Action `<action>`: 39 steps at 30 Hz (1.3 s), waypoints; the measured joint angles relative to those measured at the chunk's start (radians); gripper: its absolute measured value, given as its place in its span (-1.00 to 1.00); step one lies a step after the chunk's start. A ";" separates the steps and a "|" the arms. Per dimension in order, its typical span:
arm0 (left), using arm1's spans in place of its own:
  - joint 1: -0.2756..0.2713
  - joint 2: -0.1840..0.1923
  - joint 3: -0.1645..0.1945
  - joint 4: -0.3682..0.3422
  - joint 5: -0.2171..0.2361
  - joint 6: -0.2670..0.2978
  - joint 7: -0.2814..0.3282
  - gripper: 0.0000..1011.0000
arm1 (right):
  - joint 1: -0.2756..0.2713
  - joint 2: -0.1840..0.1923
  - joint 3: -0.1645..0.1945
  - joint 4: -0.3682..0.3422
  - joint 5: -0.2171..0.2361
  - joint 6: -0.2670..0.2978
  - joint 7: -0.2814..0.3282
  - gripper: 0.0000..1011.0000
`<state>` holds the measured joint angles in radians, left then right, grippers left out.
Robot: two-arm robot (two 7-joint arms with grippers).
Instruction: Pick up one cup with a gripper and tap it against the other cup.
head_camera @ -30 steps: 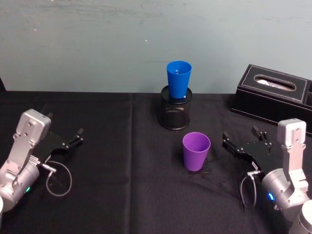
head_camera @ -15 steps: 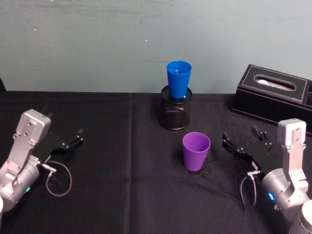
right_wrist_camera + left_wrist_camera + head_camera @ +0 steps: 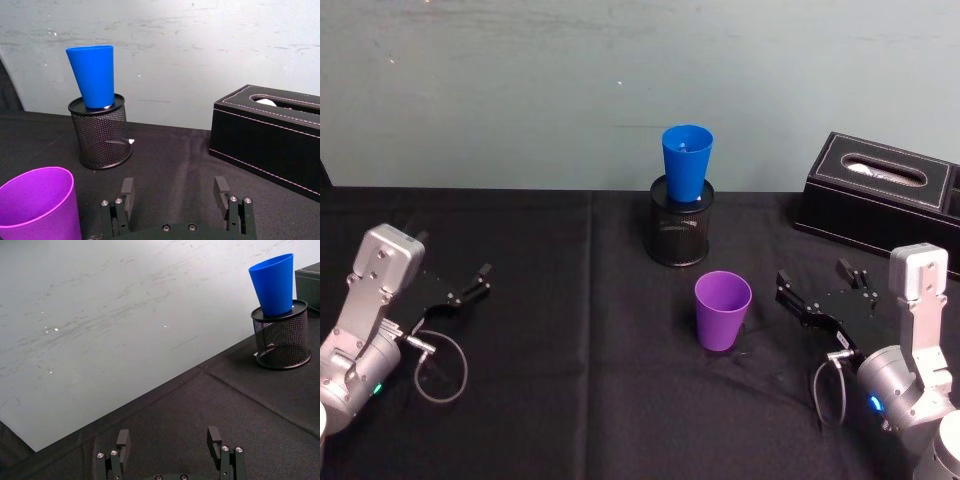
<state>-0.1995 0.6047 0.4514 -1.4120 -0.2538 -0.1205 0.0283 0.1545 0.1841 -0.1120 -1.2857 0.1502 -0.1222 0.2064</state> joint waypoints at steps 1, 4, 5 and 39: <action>0.000 0.000 0.000 0.000 0.000 0.000 0.000 1.00 | 0.000 0.000 0.000 0.000 0.000 0.000 0.000 0.98; 0.000 0.000 0.000 0.000 0.000 0.000 0.000 1.00 | 0.000 0.000 0.000 0.000 0.000 0.000 0.000 0.98; 0.000 0.000 0.000 0.000 0.000 0.000 0.000 1.00 | 0.000 0.000 0.000 0.000 0.000 0.000 0.000 0.98; 0.000 0.000 0.000 0.000 0.000 0.000 0.000 1.00 | 0.000 0.000 0.000 0.000 0.000 0.000 0.000 0.98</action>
<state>-0.1995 0.6047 0.4514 -1.4120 -0.2539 -0.1205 0.0283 0.1545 0.1841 -0.1120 -1.2857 0.1502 -0.1222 0.2064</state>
